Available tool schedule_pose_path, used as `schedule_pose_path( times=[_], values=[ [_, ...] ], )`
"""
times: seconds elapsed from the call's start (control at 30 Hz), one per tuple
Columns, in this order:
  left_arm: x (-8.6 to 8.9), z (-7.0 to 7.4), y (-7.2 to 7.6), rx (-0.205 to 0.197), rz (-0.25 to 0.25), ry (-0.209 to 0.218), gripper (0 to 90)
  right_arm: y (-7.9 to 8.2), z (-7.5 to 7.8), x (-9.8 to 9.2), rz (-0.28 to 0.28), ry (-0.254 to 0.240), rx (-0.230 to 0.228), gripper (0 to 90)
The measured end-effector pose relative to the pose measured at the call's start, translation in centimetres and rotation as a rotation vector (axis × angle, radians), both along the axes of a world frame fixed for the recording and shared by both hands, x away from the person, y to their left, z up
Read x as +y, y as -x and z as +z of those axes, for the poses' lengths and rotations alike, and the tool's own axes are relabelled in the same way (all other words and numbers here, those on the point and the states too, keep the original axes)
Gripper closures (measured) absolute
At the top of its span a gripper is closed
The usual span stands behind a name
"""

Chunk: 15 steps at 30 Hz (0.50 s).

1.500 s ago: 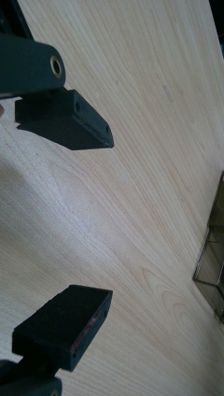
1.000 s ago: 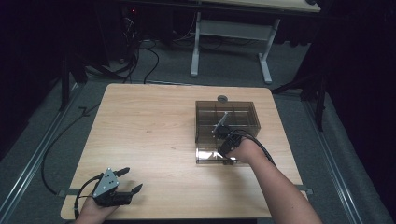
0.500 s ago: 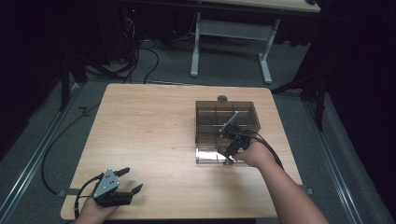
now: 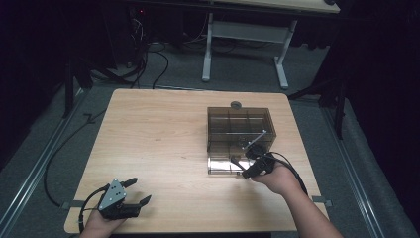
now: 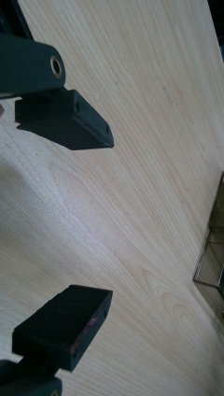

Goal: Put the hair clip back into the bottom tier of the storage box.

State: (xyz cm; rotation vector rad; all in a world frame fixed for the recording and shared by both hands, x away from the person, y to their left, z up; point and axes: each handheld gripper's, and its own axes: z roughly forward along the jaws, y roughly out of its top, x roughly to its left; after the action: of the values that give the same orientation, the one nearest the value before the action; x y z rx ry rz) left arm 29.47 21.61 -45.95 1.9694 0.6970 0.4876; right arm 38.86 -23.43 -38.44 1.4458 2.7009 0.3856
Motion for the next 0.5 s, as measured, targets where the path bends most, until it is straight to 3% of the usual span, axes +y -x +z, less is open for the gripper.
schedule_pose_path(
  times=[0.07, 0.1, 0.27, 0.5],
  values=[
    [0.0, 0.0, 0.0, -0.002, 0.0, 0.001, 22.7, 0.1, -0.1, -0.2, 0.012, -0.008, -0.012, 52.8],
    [0.0, 0.0, 0.0, -0.002, 0.0, 0.002, 22.7, 0.7, -0.5, -0.5, -0.004, -0.035, -0.032, 51.3],
    [0.0, 0.0, 0.0, 0.0, 0.004, 0.001, 22.7, 1.6, -1.4, -1.1, -0.023, -0.068, -0.08, 50.2],
    [0.0, 0.0, 0.0, -0.004, 0.01, 0.005, 22.6, 2.4, -2.2, -1.5, -0.033, -0.083, -0.115, 49.4]
  ],
)
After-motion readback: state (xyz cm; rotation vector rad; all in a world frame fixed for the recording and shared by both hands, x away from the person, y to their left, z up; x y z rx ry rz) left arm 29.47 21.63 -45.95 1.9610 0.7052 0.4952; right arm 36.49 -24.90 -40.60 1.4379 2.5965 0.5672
